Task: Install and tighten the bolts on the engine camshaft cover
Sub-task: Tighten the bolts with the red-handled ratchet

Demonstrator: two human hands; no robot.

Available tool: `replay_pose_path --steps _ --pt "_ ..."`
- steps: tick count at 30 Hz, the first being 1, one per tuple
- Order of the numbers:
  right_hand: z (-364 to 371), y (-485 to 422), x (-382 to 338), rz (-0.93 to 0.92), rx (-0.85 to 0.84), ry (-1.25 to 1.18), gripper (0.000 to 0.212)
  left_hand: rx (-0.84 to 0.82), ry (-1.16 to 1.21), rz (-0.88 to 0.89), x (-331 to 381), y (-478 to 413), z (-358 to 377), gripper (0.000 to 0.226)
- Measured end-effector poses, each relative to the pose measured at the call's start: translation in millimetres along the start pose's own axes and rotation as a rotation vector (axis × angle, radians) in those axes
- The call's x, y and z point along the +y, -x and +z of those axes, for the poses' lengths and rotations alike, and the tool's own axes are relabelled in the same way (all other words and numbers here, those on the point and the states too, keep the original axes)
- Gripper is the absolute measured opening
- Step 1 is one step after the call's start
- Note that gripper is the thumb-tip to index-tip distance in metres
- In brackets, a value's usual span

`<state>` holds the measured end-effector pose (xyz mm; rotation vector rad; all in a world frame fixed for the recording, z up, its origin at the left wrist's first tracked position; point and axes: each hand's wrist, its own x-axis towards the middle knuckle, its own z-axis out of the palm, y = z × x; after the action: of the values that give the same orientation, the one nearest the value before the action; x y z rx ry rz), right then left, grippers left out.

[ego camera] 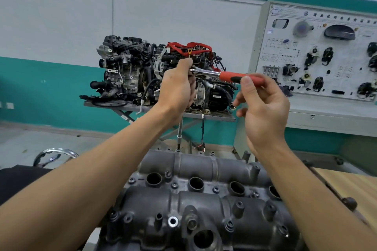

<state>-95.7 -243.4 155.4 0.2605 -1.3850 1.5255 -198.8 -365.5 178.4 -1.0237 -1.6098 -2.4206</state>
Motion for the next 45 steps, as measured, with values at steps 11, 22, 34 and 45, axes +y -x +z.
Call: replay_pose_path --steps 11,22,34,45 --pt "21.9 -9.0 -6.5 0.053 -0.097 -0.021 0.001 -0.008 -0.071 0.01 30.1 -14.8 -22.3 0.059" --pt "57.2 4.1 12.2 0.073 -0.15 0.028 0.005 0.095 -0.053 -0.025 27.0 -5.9 -66.5 0.058" --pt "48.7 5.6 19.6 0.117 -0.083 0.057 0.005 0.216 -0.194 0.033 21.0 0.6 -50.8 0.049" --pt "52.1 27.8 8.7 -0.131 -0.005 0.073 0.013 0.133 -0.102 -0.082 23.2 -4.9 -51.6 0.047"
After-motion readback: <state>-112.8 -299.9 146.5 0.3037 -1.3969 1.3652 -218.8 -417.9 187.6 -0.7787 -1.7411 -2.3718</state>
